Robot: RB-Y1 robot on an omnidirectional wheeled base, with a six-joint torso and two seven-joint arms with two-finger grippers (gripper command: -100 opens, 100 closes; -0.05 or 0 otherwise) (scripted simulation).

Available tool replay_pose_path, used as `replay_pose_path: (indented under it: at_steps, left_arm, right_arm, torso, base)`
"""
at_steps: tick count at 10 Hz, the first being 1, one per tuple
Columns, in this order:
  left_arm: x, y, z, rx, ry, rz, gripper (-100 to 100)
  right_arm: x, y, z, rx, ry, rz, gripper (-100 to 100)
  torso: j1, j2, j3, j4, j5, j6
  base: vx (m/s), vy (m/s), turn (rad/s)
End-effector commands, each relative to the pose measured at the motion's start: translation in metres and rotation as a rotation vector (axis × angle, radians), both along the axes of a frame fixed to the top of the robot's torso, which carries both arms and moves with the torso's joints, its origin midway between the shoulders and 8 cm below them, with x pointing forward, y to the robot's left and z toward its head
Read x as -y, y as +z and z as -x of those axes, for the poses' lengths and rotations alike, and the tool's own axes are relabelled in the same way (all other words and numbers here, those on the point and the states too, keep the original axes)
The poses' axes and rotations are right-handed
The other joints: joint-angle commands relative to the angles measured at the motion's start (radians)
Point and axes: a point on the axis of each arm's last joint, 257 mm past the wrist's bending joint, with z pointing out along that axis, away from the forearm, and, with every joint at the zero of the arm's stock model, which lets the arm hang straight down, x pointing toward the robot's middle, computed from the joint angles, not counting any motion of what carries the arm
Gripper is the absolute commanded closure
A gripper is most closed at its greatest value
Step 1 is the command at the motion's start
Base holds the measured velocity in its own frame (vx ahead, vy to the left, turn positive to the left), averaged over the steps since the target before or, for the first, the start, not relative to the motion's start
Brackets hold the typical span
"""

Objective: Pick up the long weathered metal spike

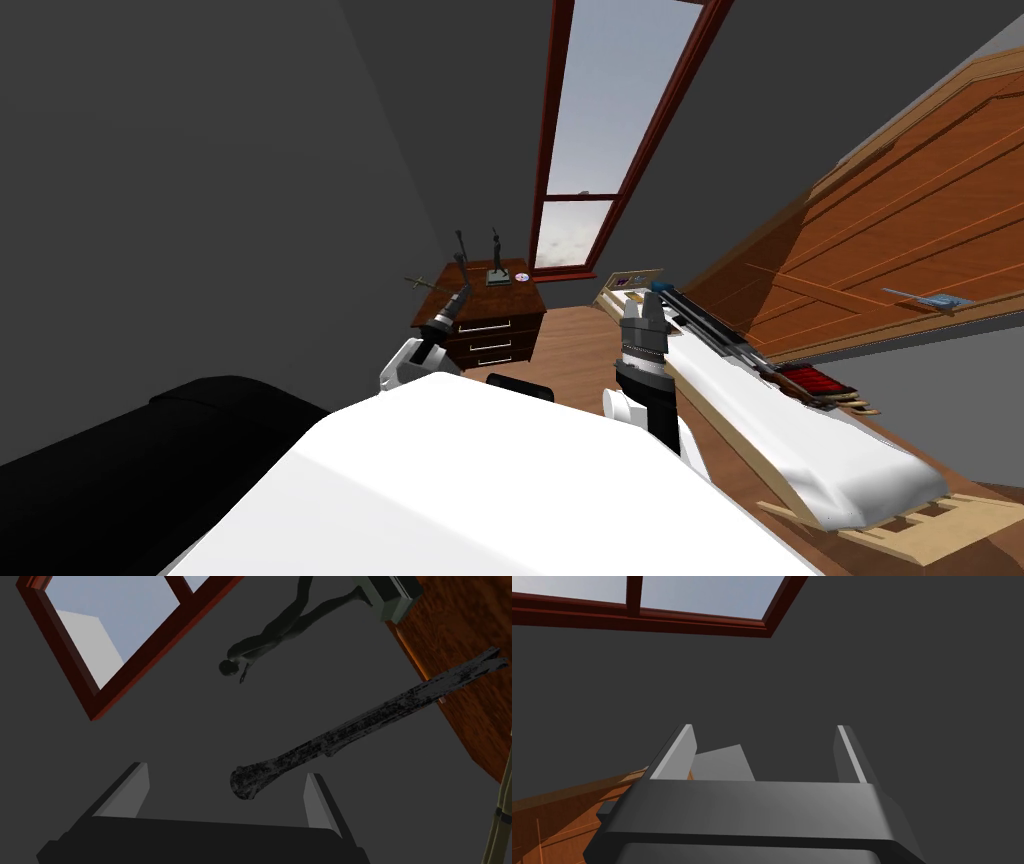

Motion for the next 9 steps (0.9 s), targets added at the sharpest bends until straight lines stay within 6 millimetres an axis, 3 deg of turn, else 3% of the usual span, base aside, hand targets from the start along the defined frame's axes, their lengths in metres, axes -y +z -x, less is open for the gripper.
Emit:
replay_pose_path:
  at_steps: [1,9]
  left_arm:
    - [-0.012,-0.009,-0.002,-0.027,0.025,-0.078,-100]
    - [-0.087,-0.038,-0.010,-0.129,0.152,-0.454,-100]
  right_arm:
    - [0.000,0.000,0.000,0.000,0.000,0.000,0]
    - [0.000,0.000,0.000,0.000,0.000,0.000,0]
  torso:
    - [0.000,0.000,0.000,0.000,0.000,0.000]
    - [0.001,-0.003,-0.002,-0.001,0.000,0.000]
  base:
    - [0.021,-0.038,-0.038]
    - [0.045,-0.031,-0.038]
